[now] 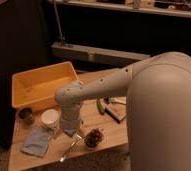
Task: Place fork in tray
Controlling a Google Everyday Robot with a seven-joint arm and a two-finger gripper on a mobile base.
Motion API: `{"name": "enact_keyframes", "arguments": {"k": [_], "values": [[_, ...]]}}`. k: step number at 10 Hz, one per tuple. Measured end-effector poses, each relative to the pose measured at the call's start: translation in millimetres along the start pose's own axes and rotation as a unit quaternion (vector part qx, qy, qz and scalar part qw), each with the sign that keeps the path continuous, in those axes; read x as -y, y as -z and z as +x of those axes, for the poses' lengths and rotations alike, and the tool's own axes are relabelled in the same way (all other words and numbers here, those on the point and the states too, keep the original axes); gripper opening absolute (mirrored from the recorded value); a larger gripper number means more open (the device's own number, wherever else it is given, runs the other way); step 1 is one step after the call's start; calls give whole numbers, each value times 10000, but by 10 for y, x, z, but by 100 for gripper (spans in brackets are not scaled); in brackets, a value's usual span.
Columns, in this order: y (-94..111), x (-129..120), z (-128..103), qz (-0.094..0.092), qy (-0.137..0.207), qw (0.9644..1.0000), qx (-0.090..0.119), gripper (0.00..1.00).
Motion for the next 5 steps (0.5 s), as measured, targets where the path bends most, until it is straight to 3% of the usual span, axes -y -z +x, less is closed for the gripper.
{"name": "enact_keyframes", "arguments": {"k": [5], "values": [[-208,-11,12,168,-126,9997,80,80]]}}
